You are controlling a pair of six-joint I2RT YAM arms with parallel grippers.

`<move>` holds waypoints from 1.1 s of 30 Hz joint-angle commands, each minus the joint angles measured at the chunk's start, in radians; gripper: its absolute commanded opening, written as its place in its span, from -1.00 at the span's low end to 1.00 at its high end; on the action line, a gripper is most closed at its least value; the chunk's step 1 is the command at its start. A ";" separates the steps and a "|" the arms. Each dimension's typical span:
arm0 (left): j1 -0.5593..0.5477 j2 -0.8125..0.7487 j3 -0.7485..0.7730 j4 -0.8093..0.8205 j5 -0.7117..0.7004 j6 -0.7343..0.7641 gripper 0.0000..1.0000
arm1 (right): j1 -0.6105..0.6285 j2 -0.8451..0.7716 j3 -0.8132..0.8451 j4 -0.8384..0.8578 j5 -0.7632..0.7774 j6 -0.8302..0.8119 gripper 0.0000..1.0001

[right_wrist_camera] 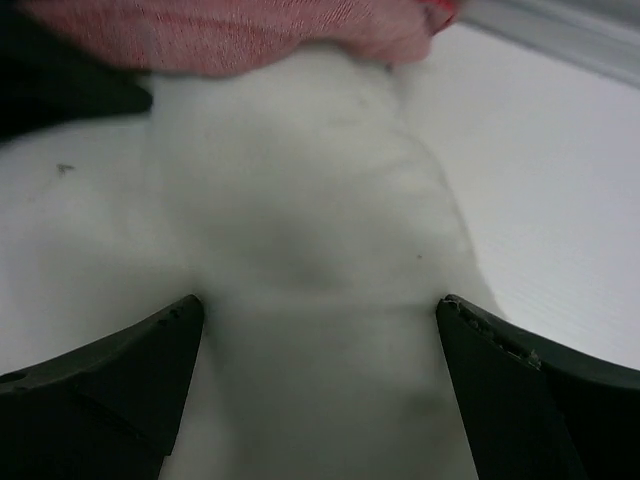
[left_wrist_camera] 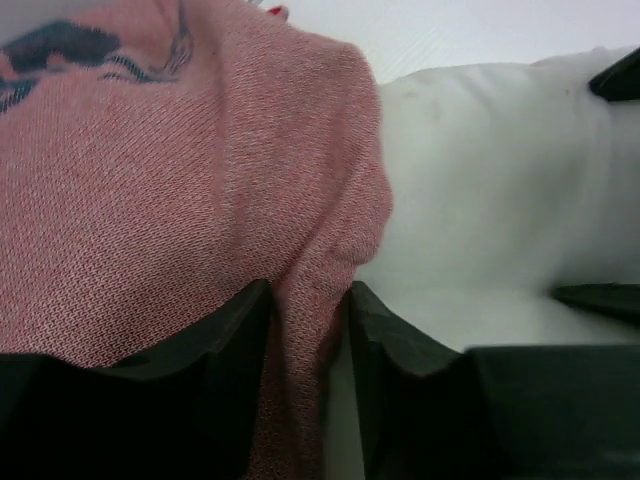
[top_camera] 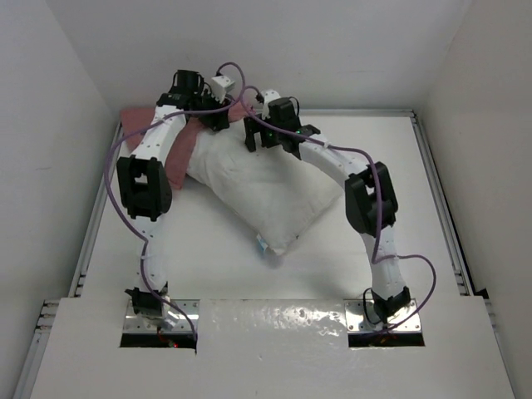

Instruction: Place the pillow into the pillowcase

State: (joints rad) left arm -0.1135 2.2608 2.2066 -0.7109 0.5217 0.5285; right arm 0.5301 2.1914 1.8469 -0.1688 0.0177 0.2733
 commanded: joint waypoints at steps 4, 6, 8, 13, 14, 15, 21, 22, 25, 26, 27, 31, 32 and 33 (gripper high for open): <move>0.017 -0.087 -0.035 0.104 -0.017 -0.068 -0.74 | 0.028 0.123 0.075 -0.110 -0.180 0.029 0.74; 0.015 -0.090 -0.036 0.084 0.024 -0.070 -1.00 | 0.034 0.119 0.037 -0.098 -0.245 0.046 0.25; 0.017 -0.104 -0.035 0.062 0.122 -0.084 -1.00 | 0.041 0.105 0.009 -0.051 -0.312 0.082 -0.71; -0.017 -0.198 -0.067 0.078 0.391 -0.101 -1.00 | 0.111 0.004 -0.090 0.228 -0.276 0.141 -1.00; -0.049 -0.216 -0.032 0.014 0.427 -0.035 -1.00 | 0.137 -0.066 -0.127 0.314 -0.245 0.142 -1.00; -0.070 -0.214 0.002 -0.083 0.425 0.049 -1.00 | 0.145 -0.105 -0.215 0.403 -0.213 0.147 -1.00; -0.138 -0.201 -0.008 -0.608 0.422 0.508 -1.00 | 0.153 -0.249 -0.451 1.102 0.043 0.251 -1.00; -0.138 -0.207 -0.031 -0.608 0.426 0.504 -1.00 | 0.153 -0.242 -0.445 1.126 0.074 0.263 -1.00; -0.170 -0.233 -0.080 -0.608 0.510 0.513 -1.00 | 0.172 -0.187 -0.423 1.181 0.285 0.306 -1.00; -0.190 -0.236 -0.079 -0.607 0.530 0.507 -1.00 | 0.177 -0.171 -0.431 1.181 0.363 0.334 -1.00; -0.196 -0.239 -0.074 -0.608 0.532 0.499 -1.00 | 0.174 -0.153 -0.442 1.172 0.540 0.357 -1.00; -0.187 -0.262 -0.099 -0.610 0.491 0.461 -1.00 | 0.142 -0.171 -0.506 0.945 0.924 0.542 -1.00; -0.184 -0.264 -0.116 -0.610 0.486 0.458 -1.00 | 0.127 -0.180 -0.540 0.887 0.942 0.610 -1.00; -0.184 -0.268 -0.133 -0.610 0.485 0.455 -1.00 | 0.111 -0.189 -0.551 0.827 0.959 0.676 -1.00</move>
State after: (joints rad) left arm -0.2398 2.0724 2.1155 -1.1137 0.8429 1.0168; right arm 0.7452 2.0552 1.3018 0.6247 0.6170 0.7330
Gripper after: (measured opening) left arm 0.028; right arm 0.024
